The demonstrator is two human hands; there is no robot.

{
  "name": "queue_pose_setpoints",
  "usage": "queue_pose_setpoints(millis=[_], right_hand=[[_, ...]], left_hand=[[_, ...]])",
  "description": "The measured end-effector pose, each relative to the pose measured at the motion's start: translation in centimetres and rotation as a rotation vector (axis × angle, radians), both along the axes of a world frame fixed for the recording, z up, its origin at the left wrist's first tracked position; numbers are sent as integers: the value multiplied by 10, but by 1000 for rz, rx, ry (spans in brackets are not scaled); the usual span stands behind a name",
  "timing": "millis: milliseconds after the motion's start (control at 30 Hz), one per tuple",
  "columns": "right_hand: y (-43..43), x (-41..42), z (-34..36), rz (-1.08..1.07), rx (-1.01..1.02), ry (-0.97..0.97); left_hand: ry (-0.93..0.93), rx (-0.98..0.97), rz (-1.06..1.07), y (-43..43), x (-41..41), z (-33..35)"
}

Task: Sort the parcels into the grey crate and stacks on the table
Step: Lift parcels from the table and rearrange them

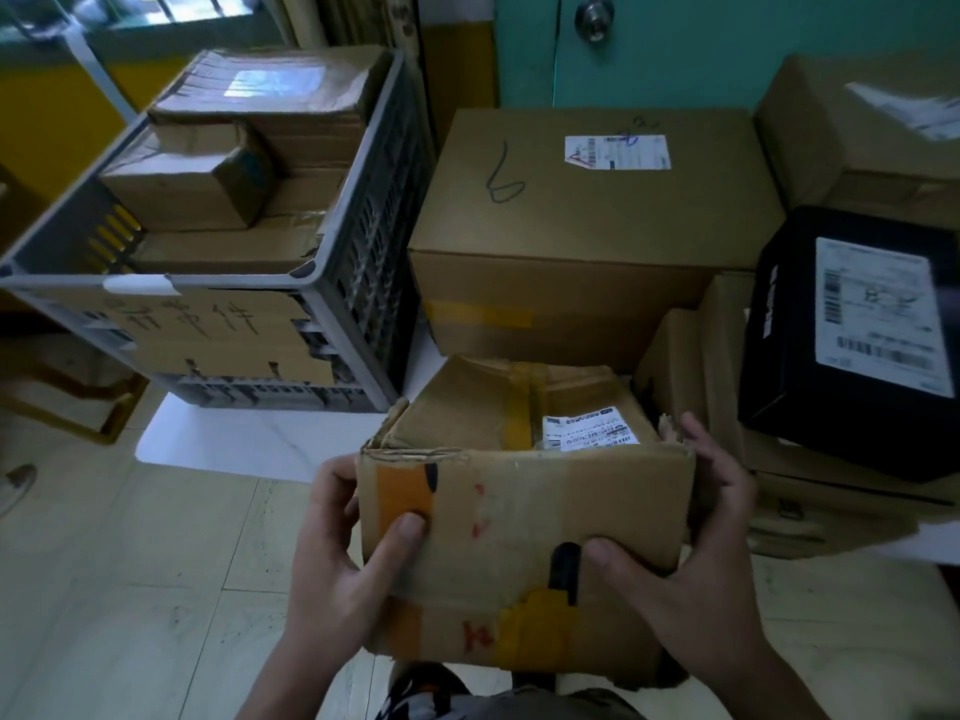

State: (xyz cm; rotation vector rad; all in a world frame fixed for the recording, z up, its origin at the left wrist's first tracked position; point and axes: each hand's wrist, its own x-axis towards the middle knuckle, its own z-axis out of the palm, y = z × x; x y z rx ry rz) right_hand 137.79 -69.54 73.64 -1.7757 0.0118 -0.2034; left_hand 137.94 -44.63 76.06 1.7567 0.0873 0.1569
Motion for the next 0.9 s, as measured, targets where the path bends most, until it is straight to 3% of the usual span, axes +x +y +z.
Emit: queue_pose_setpoints(millis=[133,267,467,600,667,767,900], right_hand=[[-6,4,7,14,36,44],[-16,11,14,104,-56,24],[-14,29,27,8,117,166],[-9,37,32,-124,162,238],[-8,40,33,-83,152,260],[-12,32,34,128,123,351],[-19,16,20,314,-21,313]], left_hand=[[74,-18,84,-7,5,3],[88,-89,152,-12,13,18],[167,-215,-211,10,18,30],[85,-108,-427,17,18,20],[75,11,-357,14,18,12],[27,35,-157,8,21,2],[40,76,-127,3,20,-14]])
